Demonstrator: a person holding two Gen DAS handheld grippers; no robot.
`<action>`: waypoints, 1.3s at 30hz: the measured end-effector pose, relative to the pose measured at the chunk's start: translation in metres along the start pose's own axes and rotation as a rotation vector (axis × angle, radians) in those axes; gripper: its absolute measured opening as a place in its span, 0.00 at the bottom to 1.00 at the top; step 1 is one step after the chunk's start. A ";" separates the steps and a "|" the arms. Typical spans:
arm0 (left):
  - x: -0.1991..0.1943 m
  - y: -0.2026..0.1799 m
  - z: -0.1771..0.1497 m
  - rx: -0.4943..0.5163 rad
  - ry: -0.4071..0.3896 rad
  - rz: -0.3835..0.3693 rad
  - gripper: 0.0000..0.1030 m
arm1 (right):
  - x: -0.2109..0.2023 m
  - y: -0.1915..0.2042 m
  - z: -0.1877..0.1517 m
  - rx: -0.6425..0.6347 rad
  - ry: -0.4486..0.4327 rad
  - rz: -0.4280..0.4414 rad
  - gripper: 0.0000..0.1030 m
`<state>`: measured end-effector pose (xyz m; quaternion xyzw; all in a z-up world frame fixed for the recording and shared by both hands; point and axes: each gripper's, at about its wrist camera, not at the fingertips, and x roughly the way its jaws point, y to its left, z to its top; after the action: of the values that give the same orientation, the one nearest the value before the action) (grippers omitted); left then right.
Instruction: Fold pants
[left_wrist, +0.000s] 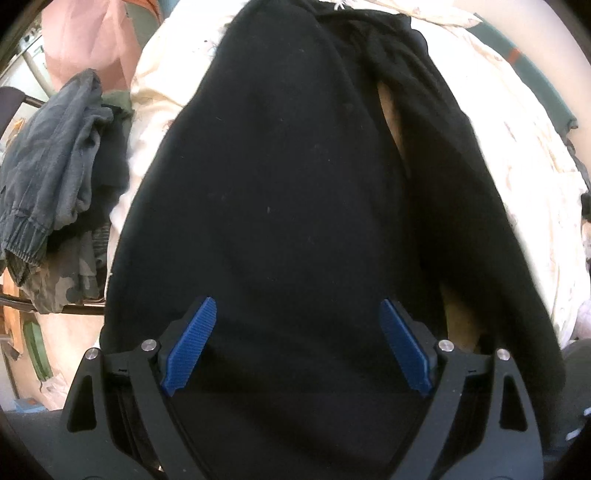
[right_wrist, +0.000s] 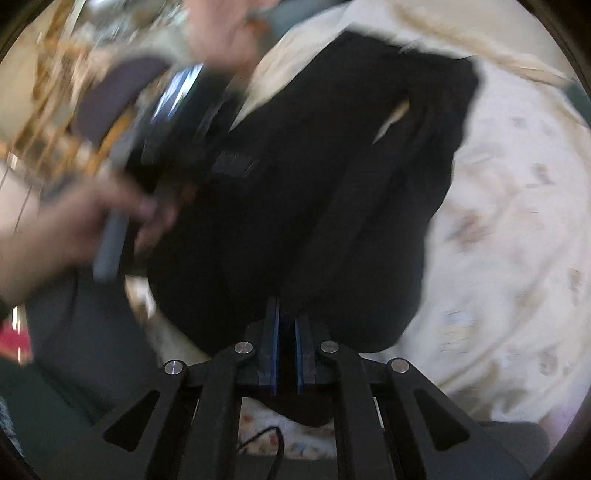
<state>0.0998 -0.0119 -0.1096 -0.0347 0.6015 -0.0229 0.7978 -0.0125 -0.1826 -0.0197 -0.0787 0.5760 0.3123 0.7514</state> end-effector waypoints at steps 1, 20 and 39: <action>0.001 -0.001 -0.001 0.006 0.003 0.006 0.85 | 0.013 0.001 -0.002 -0.002 0.028 0.014 0.11; -0.002 -0.014 0.004 0.037 -0.012 -0.008 0.85 | 0.023 -0.181 -0.025 0.719 -0.120 0.159 0.59; -0.009 0.035 0.003 -0.196 -0.004 -0.026 0.85 | 0.054 -0.056 0.050 0.291 -0.063 0.357 0.63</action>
<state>0.1006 0.0236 -0.1033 -0.1206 0.5986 0.0259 0.7915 0.0676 -0.1829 -0.0660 0.1433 0.5961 0.3561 0.7052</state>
